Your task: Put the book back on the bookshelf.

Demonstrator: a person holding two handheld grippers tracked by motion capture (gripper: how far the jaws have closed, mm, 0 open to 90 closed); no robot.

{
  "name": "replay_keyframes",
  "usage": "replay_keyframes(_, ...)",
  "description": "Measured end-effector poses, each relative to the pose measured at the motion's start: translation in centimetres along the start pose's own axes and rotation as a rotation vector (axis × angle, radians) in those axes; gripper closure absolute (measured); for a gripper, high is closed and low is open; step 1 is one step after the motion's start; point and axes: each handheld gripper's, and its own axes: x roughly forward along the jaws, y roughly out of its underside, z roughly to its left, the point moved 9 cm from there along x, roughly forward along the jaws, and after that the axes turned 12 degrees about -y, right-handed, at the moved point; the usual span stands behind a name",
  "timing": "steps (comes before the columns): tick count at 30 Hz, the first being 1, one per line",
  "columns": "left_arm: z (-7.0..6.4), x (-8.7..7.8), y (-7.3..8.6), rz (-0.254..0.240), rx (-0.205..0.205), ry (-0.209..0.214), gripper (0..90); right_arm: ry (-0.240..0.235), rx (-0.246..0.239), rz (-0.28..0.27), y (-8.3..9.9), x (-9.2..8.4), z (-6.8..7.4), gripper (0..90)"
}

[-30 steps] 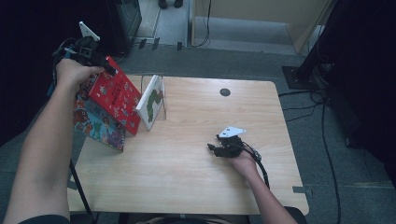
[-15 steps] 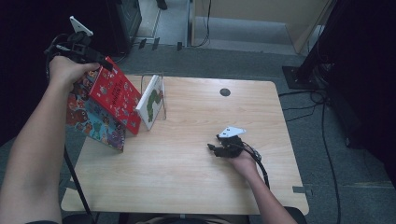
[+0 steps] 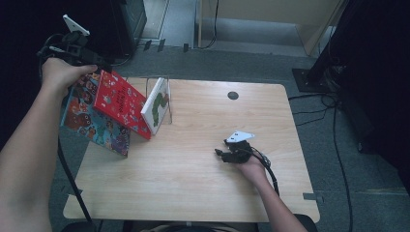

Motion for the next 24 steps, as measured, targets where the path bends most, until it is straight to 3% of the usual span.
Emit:
replay_keyframes(13, -2.4, -0.6, 0.7, -0.038, 0.052, 0.014, 43.3, -0.004, 0.001, 0.002, 0.0, 0.0, 0.1, 41.3)
replay_keyframes(24, -4.3, -0.5, 2.1, -0.054, 0.084, 0.027, 41.7, -0.006, -0.002, 0.003, 0.1, 0.0, 0.1, 40.9)
